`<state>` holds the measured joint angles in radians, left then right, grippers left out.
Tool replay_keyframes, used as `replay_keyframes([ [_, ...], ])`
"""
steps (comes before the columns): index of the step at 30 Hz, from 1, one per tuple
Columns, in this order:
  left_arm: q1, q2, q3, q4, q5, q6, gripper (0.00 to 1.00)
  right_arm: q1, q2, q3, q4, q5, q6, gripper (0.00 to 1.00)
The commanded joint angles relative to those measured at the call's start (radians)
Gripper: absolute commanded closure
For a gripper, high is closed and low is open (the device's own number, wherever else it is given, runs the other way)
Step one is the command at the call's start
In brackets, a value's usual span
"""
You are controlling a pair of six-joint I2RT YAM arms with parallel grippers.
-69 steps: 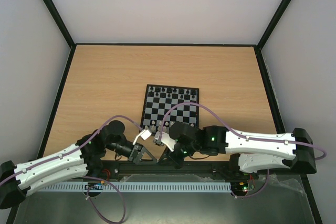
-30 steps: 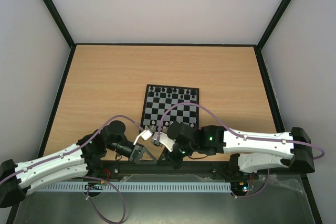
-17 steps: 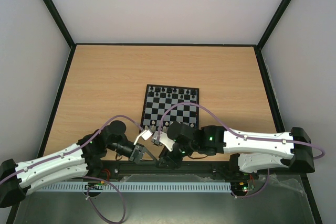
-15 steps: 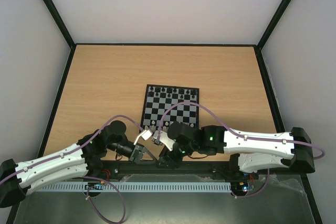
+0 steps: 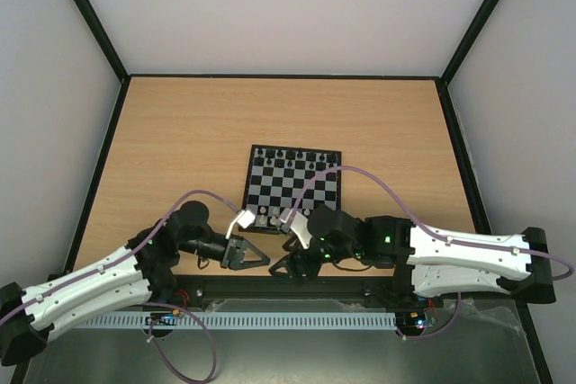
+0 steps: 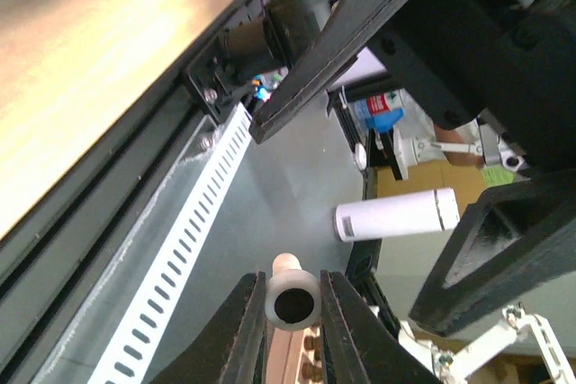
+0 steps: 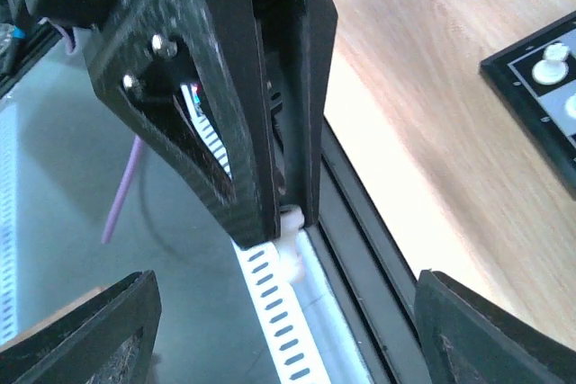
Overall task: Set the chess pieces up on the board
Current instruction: Pick up the chess piece at the center of the board.
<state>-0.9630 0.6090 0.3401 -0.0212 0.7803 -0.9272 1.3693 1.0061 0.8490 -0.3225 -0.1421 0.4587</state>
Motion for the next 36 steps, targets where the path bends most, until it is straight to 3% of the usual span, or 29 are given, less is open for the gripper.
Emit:
replay_keyframes([
  [1, 0.051, 0.012, 0.047, 0.034, -0.006, 0.013, 0.86, 0.004, -0.062, -0.053, 0.000, 0.092, 0.062, 0.17],
  [5, 0.085, 0.048, 0.088, 0.049, -0.020, 0.019, 0.87, 0.002, -0.105, -0.089, 0.027, 0.144, 0.101, 0.02],
  [17, 0.165, 0.061, 0.125, 0.138, -0.070, -0.022, 0.87, -0.084, -0.137, -0.144, 0.087, 0.219, 0.199, 0.01],
  [26, 0.222, 0.049, 0.092, 0.177, -0.050, -0.043, 0.88, -0.391, -0.113, -0.249, 0.284, -0.118, 0.248, 0.01],
  [31, 0.240, 0.020, 0.075, 0.193, -0.042, -0.057, 0.88, -0.435, -0.120, -0.286, 0.448, -0.275, 0.292, 0.01],
  [36, 0.247, -0.003, 0.062, 0.198, -0.040, -0.068, 0.88, -0.438, -0.148, -0.330, 0.595, -0.325, 0.374, 0.01],
])
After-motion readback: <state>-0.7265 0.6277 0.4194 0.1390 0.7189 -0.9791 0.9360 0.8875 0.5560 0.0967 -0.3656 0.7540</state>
